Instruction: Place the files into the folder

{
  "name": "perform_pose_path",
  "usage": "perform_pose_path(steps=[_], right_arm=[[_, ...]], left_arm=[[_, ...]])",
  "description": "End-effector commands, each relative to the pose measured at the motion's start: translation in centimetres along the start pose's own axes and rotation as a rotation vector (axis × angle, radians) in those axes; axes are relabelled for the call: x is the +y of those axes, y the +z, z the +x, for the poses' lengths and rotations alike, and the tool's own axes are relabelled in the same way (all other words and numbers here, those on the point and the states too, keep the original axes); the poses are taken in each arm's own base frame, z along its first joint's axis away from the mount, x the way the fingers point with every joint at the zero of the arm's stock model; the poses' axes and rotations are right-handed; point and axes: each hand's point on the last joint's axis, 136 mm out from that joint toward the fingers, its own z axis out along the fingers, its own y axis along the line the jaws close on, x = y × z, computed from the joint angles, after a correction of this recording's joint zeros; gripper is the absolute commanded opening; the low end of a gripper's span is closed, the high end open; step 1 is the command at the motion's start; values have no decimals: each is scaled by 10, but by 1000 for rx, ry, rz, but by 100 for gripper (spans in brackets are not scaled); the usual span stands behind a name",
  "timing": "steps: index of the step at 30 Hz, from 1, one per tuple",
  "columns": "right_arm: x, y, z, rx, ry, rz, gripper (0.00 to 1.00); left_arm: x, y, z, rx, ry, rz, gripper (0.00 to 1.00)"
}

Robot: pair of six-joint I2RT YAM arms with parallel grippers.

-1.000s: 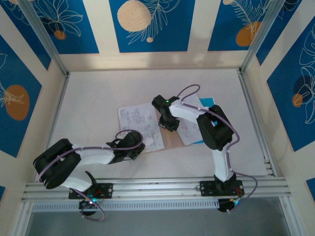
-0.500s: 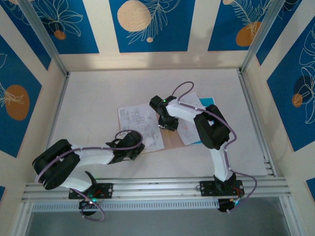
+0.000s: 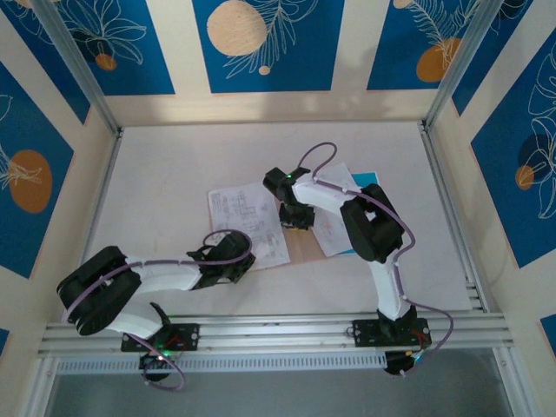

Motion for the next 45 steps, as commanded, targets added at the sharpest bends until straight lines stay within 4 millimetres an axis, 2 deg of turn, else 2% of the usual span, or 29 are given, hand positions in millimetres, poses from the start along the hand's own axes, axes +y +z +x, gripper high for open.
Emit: perform_pose_path(steps=[1,5,7,12,15,19,22,29,33,38,45], right_arm=[[-24,47,-5,1,-16,119,20],[-21,29,-14,-69,-50,69,19],[-8,10,-19,-126,-75,-2,19],[25,-56,-25,-246,-107,-205,18],[30,-76,-23,-262,-90,-258,17],[39,-70,-16,-212,-87,-298,17],[44,-53,-9,-161,-106,-271,15],[23,-24,-9,-127,-108,-191,12],[21,-13,-4,-102,-128,-177,12],[17,-3,0,-78,-122,-160,12],[10,1,6,-73,-111,-152,13]], left_arm=[[83,-7,-5,-28,7,-283,0],[84,-6,-5,-27,5,-284,0],[84,-6,-5,-26,5,-286,0],[83,-4,-5,-25,6,-285,0],[83,-4,-5,-26,6,-284,0],[82,-4,-5,-24,8,-282,0],[80,-3,-4,-22,9,-280,0],[80,-5,-5,-25,12,-280,0],[80,-4,-4,-22,13,-278,0],[81,-5,-5,-24,13,-282,0],[81,-5,-6,-26,13,-286,0]])
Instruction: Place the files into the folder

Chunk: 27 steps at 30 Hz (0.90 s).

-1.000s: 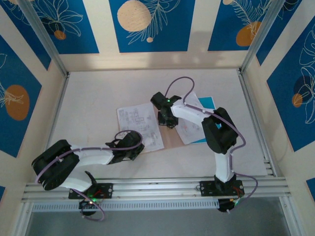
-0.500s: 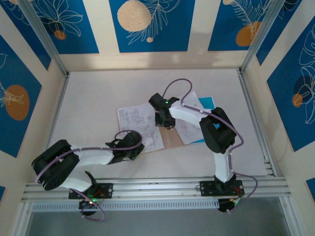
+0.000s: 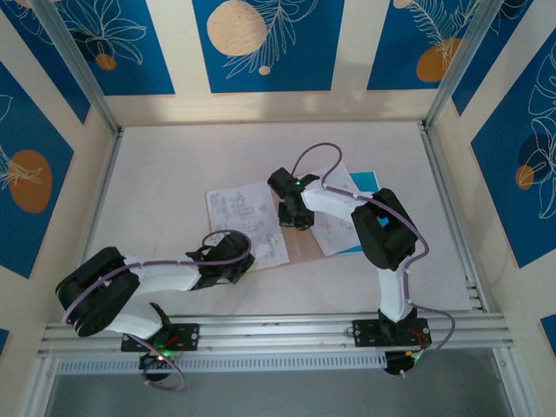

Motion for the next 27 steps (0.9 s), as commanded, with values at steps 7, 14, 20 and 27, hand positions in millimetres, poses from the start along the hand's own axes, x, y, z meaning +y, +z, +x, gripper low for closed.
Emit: perform_pose_path(steps=[7,14,20,27], right_arm=[[-19,8,26,52,8,33,16],[-23,3,27,39,3,38,17],[-29,3,31,57,-6,66,20],[-30,6,36,101,58,21,23]], left_arm=[[78,-2,-5,-23,14,-281,0],[78,-2,-5,-21,15,-281,0],[79,-3,-6,-24,14,-284,0],[77,1,-4,-18,7,-275,0]])
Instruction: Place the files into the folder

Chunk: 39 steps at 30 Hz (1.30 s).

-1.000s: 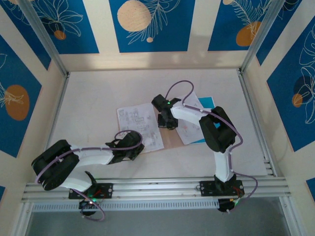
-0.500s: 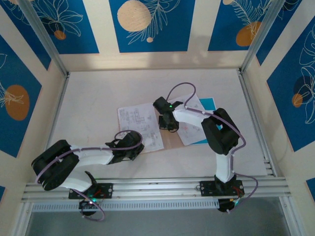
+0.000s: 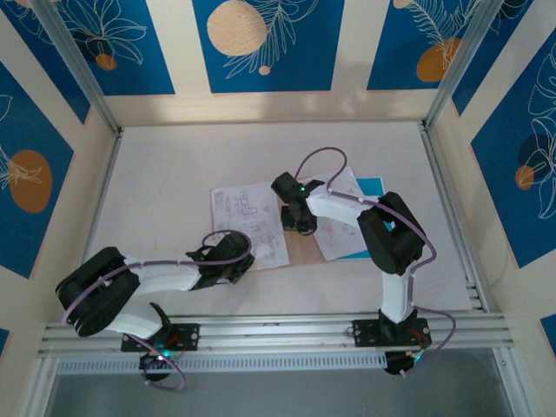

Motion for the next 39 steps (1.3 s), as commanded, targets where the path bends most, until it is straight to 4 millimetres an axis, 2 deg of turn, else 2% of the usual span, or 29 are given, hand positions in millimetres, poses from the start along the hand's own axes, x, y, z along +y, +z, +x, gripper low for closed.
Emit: perform_pose_path(steps=[1,5,15,18,24,30,36,39], right_arm=[[-25,8,24,114,61,50,23],[-20,5,27,140,117,-26,23],[5,-26,25,124,224,-159,25],[1,-30,25,109,259,-131,26],[-9,-21,24,130,302,-68,27],[-9,-8,24,148,350,-78,29],[-3,-10,16,149,368,-110,29],[4,-18,14,137,360,-132,29]], left_arm=[[77,1,-3,-16,10,-273,0],[75,1,-4,-17,11,-270,0],[73,4,-2,-12,6,-259,0],[73,4,-3,-15,4,-258,0],[73,3,-3,-15,5,-256,0],[73,3,-3,-15,5,-255,0],[74,3,-2,-14,5,-254,0],[73,3,-2,-13,6,-253,0]])
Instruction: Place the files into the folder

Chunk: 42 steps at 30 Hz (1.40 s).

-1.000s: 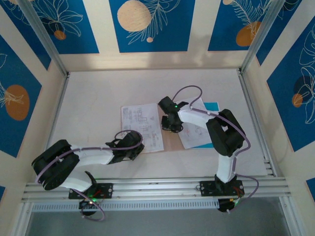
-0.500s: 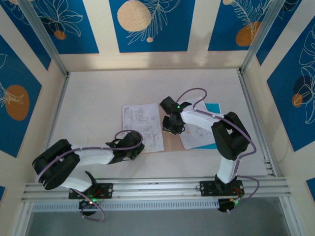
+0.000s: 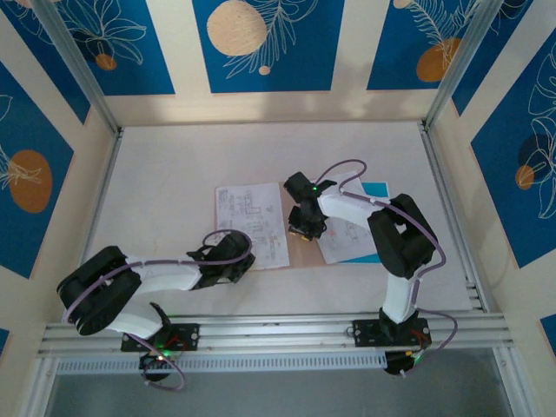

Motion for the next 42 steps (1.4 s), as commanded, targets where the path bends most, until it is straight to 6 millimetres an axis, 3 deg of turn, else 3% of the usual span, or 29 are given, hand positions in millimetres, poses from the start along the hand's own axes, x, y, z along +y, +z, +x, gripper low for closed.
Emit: perform_pose_path(steps=[1,8,18,29,38,42], right_arm=[[19,-15,-2,-7,12,-57,30],[24,-27,0,-12,41,-105,32],[20,-8,-14,4,74,-63,32],[-11,6,-5,-28,110,133,35],[-30,17,-13,-50,129,194,35],[-29,20,-14,-48,133,196,35]], left_arm=[[75,1,-2,-13,8,-260,0],[75,2,-2,-12,7,-258,0],[74,0,-3,-16,9,-256,0],[74,0,-3,-18,4,-252,0],[76,-1,-4,-23,2,-253,0],[77,0,-4,-22,-1,-250,0]])
